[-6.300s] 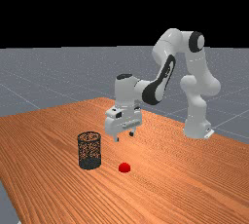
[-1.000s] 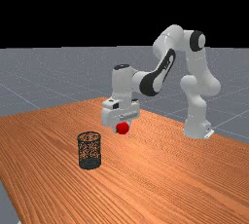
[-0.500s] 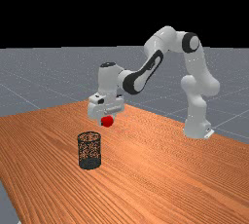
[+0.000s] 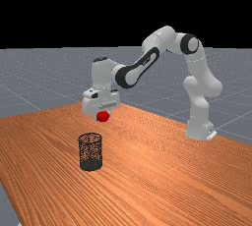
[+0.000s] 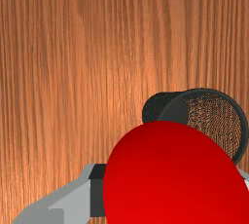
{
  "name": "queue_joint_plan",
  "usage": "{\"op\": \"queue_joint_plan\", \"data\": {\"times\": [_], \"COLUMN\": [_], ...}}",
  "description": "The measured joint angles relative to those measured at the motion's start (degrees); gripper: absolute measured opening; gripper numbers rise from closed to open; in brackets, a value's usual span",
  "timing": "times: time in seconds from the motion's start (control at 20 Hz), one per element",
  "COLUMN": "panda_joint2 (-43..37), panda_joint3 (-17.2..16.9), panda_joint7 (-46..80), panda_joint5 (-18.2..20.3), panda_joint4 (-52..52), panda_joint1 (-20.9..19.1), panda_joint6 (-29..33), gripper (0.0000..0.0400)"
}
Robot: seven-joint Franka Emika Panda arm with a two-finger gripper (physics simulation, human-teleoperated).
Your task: Put the ball into the container
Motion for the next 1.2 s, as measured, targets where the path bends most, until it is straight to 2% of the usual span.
{"op": "queue_joint_plan", "data": {"times": [0.2,0.6,0.8,0.95,1.1,1.2], "panda_joint2": [1.7,13.3,16.9,17.9,20.4,19.7], "panda_joint3": [0.1,0.4,0.4,0.5,0.7,0.8], "panda_joint7": [0.3,1.0,1.2,1.2,1.6,2.7], "panda_joint5": [0.0,0.0,-0.1,0.1,0.3,0.3], "panda_joint4": [2.8,21.5,21.7,19.4,22.8,21.3], "panda_joint1": [0.2,0.4,0.4,0.4,0.5,1.2], "panda_joint6": [-1.7,-11.8,-9.7,-6.0,-6.4,-5.4], "gripper": [0.0279,0.028,0.028,0.028,0.028,0.0279]}}
